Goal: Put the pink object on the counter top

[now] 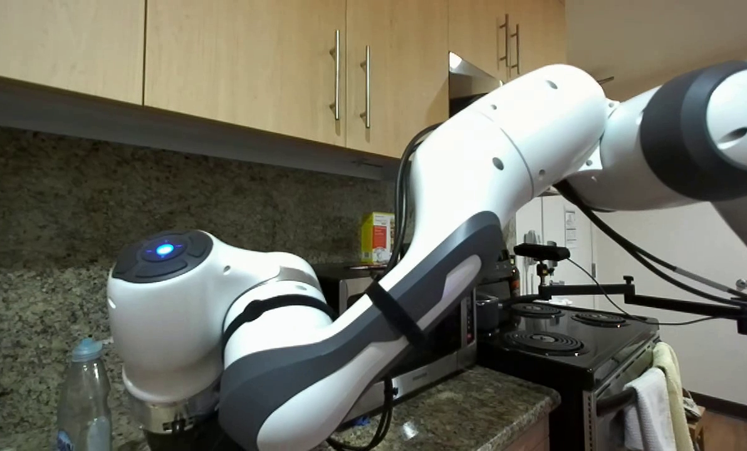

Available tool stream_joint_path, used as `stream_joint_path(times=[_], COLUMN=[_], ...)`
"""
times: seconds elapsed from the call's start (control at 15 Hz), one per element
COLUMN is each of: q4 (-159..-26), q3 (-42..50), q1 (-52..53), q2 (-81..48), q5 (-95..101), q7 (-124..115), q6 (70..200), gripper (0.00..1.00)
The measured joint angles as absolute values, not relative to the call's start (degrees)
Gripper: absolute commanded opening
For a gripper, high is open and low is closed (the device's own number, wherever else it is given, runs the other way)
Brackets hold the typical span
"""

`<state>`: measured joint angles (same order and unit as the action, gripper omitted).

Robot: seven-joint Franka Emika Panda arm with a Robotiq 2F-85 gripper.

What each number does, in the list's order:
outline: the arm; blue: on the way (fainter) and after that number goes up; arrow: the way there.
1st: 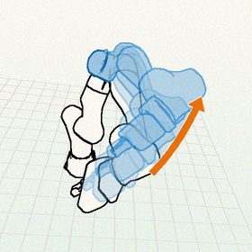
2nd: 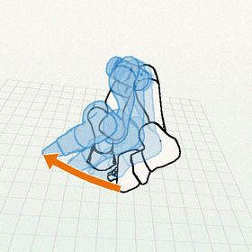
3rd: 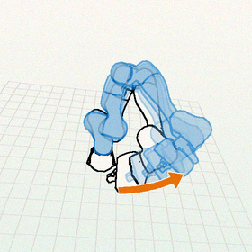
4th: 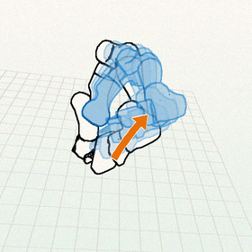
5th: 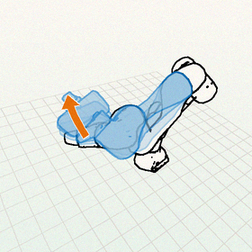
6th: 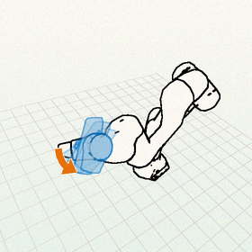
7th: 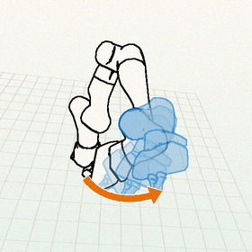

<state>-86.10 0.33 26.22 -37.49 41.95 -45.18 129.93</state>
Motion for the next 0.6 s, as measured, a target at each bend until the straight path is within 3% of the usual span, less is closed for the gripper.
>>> stream_joint_path(times=[0.6], q4=[-88.6], q3=[-0.8], q1=[25.0], q2=[-37.4], q5=[37.5], q7=[-45.0], q6=[138.2], gripper=[0.1])
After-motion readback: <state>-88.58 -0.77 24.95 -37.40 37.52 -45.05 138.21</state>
